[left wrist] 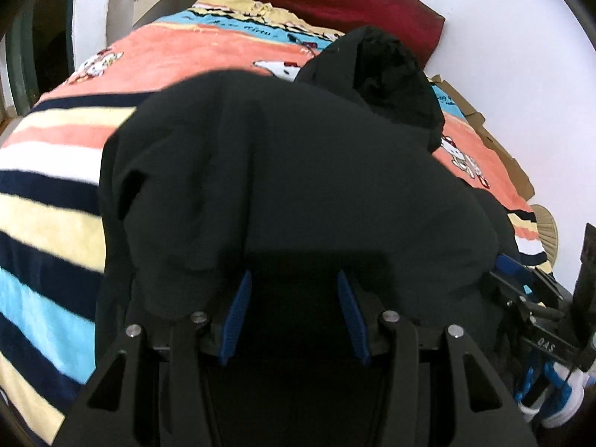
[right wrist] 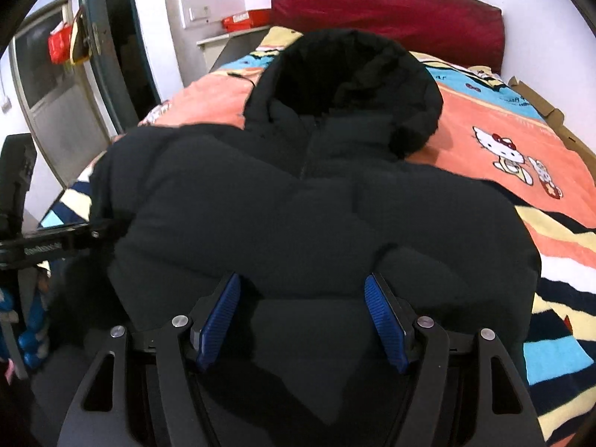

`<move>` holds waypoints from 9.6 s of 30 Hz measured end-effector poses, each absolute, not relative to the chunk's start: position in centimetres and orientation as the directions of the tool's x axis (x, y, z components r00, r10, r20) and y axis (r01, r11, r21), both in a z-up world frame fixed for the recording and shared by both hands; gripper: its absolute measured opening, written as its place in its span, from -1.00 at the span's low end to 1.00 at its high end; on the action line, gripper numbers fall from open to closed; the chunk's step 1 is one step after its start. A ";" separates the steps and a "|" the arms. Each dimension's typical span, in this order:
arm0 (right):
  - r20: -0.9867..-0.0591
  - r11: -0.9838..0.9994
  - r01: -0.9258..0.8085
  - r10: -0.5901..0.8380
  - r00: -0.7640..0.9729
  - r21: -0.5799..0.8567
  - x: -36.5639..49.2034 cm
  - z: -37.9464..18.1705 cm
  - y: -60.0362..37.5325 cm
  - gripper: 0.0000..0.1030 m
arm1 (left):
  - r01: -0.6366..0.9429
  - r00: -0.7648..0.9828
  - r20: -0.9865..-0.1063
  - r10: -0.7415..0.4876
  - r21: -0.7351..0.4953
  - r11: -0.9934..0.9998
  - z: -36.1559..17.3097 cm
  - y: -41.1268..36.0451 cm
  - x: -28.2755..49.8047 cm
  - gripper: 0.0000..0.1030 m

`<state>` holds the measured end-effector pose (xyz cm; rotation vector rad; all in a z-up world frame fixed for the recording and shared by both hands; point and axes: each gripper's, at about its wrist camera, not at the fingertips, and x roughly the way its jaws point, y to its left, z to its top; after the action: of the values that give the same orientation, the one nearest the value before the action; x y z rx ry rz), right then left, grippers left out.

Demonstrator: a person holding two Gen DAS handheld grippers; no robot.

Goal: Fold large clothes

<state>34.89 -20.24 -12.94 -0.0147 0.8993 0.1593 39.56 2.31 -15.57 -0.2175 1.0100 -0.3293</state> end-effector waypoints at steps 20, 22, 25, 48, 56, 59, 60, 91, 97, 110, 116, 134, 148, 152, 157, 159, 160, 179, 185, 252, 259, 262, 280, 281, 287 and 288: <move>-0.750 0.991 -0.130 0.067 0.658 -0.025 36.1 -11.4 -19.9 0.33 | 0.073 0.672 -0.729 -0.132 -0.112 0.991 -12.1 2.3 43.7 -0.10; -0.760 0.991 -0.132 0.063 0.647 -0.030 36.8 -12.5 -19.7 0.35 | 0.081 0.676 -0.726 -0.127 -0.098 0.992 -12.8 1.9 43.8 -0.10; -0.759 0.992 -0.126 0.070 0.648 -0.016 37.1 -13.2 -19.8 0.39 | 0.090 0.683 -0.720 -0.122 -0.083 0.993 -13.6 1.6 43.6 -0.10; -0.767 0.996 -0.082 0.034 0.640 -0.025 34.9 -12.5 -21.4 0.42 | 0.095 0.674 -0.727 -0.131 -0.091 0.991 -12.9 0.9 41.2 -0.10; -0.799 0.999 -0.051 0.016 0.602 -0.018 33.3 -12.8 -23.4 0.42 | 0.116 0.589 -0.800 -0.115 -0.057 0.992 -13.2 0.2 40.4 -0.08; -0.804 1.000 -0.024 0.006 0.595 -0.010 32.0 -12.2 -24.6 0.42 | 0.111 0.584 -0.805 -0.100 -0.043 0.993 -12.0 0.4 39.3 -0.08; -0.804 1.000 -0.018 0.001 0.594 -0.012 31.6 -12.0 -24.9 0.42 | 0.113 0.586 -0.805 -0.095 -0.036 0.993 -11.6 0.4 38.8 -0.08; -0.650 1.000 0.027 -0.018 0.760 0.005 12.6 0.0 -26.0 0.55 | 0.119 0.667 -0.740 -0.090 -0.014 0.993 1.4 0.0 21.3 -0.08; -0.627 0.999 0.035 -0.023 0.779 0.006 12.0 1.3 -26.2 0.56 | 0.133 0.679 -0.727 -0.103 -0.016 0.991 2.4 -0.1 20.7 -0.08; -0.621 0.999 0.033 -0.039 0.783 -0.020 17.7 3.8 -27.9 0.64 | 0.200 0.659 -0.742 -0.119 0.020 0.980 3.3 -1.2 28.0 -0.01; -0.639 0.995 0.046 -0.095 0.763 -0.093 25.1 4.6 -30.3 0.67 | 0.205 0.675 -0.732 -0.093 0.064 0.977 3.7 -1.5 35.8 -0.01; -0.701 0.993 0.103 -0.031 0.712 0.060 52.9 -2.3 -37.7 0.73 | 0.270 0.658 -0.738 -0.151 0.043 0.962 -3.1 -9.8 60.5 0.00; -0.735 0.973 0.161 0.013 0.678 0.165 65.4 -12.0 -38.4 0.73 | 0.272 0.626 -0.768 -0.136 0.052 0.961 -10.4 -15.6 70.8 -0.02; -0.772 0.973 0.180 -0.002 0.636 0.146 67.5 -14.5 -37.7 0.63 | 0.272 0.612 -0.783 -0.109 0.078 0.959 -11.8 -16.2 71.6 -0.59; -0.773 0.972 0.101 0.102 0.626 0.210 66.5 -14.0 -37.1 -0.76 | 0.264 0.606 -0.789 -0.104 0.077 0.961 -11.3 -15.6 70.4 -0.81; -0.760 0.975 0.066 0.124 0.638 0.214 65.2 -12.7 -36.6 -0.82 | 0.260 0.612 -0.784 -0.107 0.071 0.963 -10.6 -15.1 69.3 -0.84; -0.752 0.976 0.047 0.134 0.645 0.213 64.4 -12.0 -36.3 -0.84 | 0.257 0.613 -0.780 -0.126 0.046 0.965 -9.9 -14.6 68.2 -0.84; -0.580 0.947 -0.305 0.303 0.756 0.096 33.8 -0.9 -27.1 -0.86 | 0.306 0.697 -0.635 -0.333 -0.157 0.939 -4.3 -1.3 39.9 -0.87; -0.615 0.938 -0.336 0.316 0.723 0.087 27.7 -3.3 -25.1 -0.85 | 0.336 0.677 -0.627 -0.385 -0.201 0.920 -7.0 0.2 34.6 -0.87; -0.720 0.924 -0.374 0.207 0.663 -0.079 22.2 -11.1 -23.3 0.04 | 0.160 0.667 -0.704 -0.245 -0.186 0.969 -10.6 2.9 26.2 -0.26; -0.730 0.927 -0.370 0.218 0.648 -0.052 20.0 -10.1 -23.8 0.04 | 0.171 0.676 -0.693 -0.250 -0.183 0.968 -9.0 3.0 25.4 -0.26; -0.730 0.927 -0.373 0.223 0.646 -0.047 19.4 -8.8 -23.8 0.04 | 0.189 0.681 -0.687 -0.252 -0.168 0.968 -7.6 2.9 25.6 -0.26; -0.622 0.937 -0.345 0.307 0.720 0.063 29.9 1.4 -19.6 0.04 | 0.333 0.688 -0.628 -0.365 -0.174 0.927 -0.4 -3.3 35.5 -0.26; -0.627 0.941 -0.331 0.299 0.720 0.069 30.8 1.3 -19.5 0.04 | 0.340 0.681 -0.632 -0.371 -0.176 0.924 -0.4 -3.8 36.3 -0.26; -0.691 0.953 -0.287 0.270 0.671 0.094 35.0 -1.6 -19.0 0.04 | 0.369 0.629 -0.680 -0.377 -0.166 0.915 -2.7 -6.4 39.1 -0.26; -0.701 0.955 -0.284 0.264 0.663 0.092 35.3 -2.2 -19.0 0.04 | 0.373 0.618 -0.693 -0.370 -0.156 0.915 -3.7 -6.8 39.3 -0.26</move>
<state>35.33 -18.96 -2.20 -0.0262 0.7880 0.3097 39.26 -6.81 -3.66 0.0038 0.7967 -0.4277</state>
